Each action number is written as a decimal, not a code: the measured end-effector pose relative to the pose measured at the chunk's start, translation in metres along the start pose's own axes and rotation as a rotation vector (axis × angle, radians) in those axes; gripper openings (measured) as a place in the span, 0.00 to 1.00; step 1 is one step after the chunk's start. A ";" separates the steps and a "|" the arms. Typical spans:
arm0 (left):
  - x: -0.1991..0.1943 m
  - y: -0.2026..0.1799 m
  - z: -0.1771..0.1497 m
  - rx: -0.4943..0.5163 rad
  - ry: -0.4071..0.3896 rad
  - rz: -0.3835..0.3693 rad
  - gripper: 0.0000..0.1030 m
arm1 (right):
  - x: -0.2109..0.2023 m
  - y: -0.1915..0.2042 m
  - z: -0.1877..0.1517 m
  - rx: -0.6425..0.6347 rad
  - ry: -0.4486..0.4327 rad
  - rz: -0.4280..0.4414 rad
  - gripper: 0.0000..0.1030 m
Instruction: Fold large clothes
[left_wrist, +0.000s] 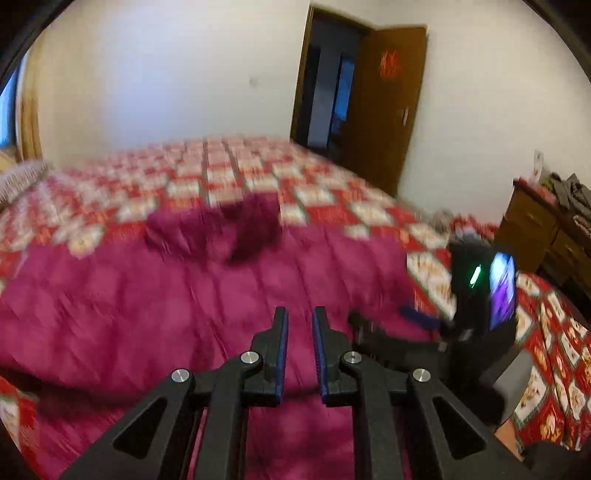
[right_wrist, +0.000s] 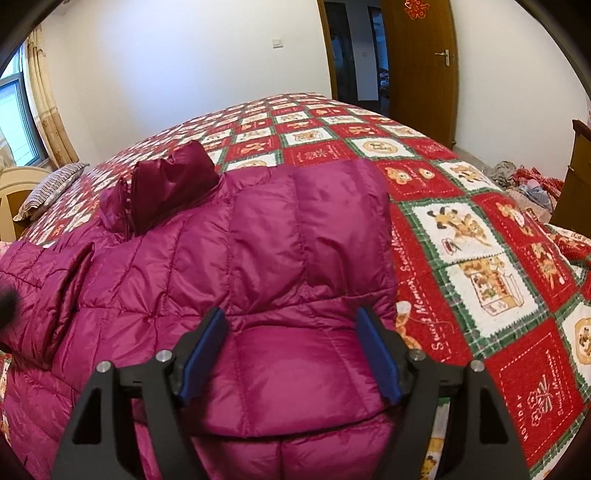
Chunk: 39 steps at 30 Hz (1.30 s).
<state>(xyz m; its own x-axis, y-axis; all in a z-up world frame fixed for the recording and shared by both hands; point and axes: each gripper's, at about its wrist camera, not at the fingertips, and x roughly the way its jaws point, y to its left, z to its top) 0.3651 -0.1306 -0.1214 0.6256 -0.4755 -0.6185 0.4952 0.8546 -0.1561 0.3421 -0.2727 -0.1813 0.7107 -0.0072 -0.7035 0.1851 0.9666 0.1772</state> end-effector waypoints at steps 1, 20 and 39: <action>-0.002 -0.002 -0.006 -0.009 0.021 -0.012 0.13 | 0.000 0.000 0.000 0.001 -0.001 0.002 0.74; -0.099 0.149 -0.114 -0.338 -0.027 0.456 0.62 | -0.037 0.109 0.015 -0.004 0.038 0.337 0.76; -0.075 0.152 -0.115 -0.356 0.005 0.381 0.82 | -0.110 0.140 0.055 -0.166 -0.106 0.354 0.17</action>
<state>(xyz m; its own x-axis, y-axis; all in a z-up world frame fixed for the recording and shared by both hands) 0.3239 0.0591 -0.1873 0.7183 -0.1164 -0.6859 -0.0038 0.9852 -0.1712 0.3267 -0.1509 -0.0414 0.7783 0.3159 -0.5427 -0.1895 0.9421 0.2767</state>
